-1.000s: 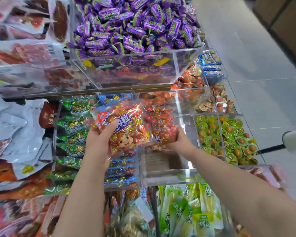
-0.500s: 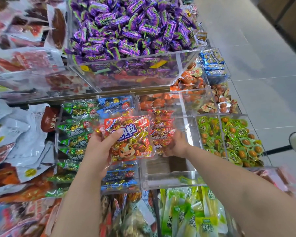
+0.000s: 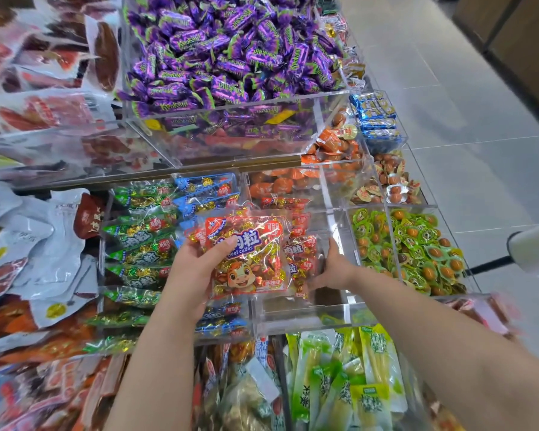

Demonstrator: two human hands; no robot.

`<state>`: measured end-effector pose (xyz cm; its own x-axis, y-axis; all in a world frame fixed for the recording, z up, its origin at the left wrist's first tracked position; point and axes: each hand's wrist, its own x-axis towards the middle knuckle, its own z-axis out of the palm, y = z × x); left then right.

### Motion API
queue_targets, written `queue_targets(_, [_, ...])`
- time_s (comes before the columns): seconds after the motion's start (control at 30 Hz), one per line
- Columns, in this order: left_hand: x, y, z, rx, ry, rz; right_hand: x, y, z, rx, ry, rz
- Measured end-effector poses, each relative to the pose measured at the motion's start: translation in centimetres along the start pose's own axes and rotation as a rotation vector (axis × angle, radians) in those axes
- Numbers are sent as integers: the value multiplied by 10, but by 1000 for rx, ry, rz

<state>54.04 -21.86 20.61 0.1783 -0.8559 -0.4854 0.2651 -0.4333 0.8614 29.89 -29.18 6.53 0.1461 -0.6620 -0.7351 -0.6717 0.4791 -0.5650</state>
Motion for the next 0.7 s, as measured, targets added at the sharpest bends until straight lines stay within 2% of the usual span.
queue_targets(0.07, [-1,-1,-1,6,3,3,-19,-13,-10,-9,140,-25])
queue_targets(0.13, [-1,-1,0,27,-9,-3,-44,-32,-19,309,282,-210])
queue_targets(0.17, [-1,-2,3,45,-20,-6,-59,-42,-22,496,264,-298])
queue_targets(0.2, [-1,-2,7,72,-32,-8,-72,-53,-24,620,154,-367])
queue_targets(0.23, [0,-2,11,106,-42,-7,-85,-63,-23,642,15,-433])
queue_targets(0.3, [0,-2,22,167,-34,5,-103,-77,-19,425,-69,-504])
queue_targets(0.37, [1,-2,28,170,6,15,-110,-82,-22,283,14,-480])
queue_targets(0.6, [13,1,7,2,230,80,-100,-42,-45,306,134,-286])
queue_targets(0.7, [21,-1,6,-3,250,76,-74,-33,-5,281,9,-224])
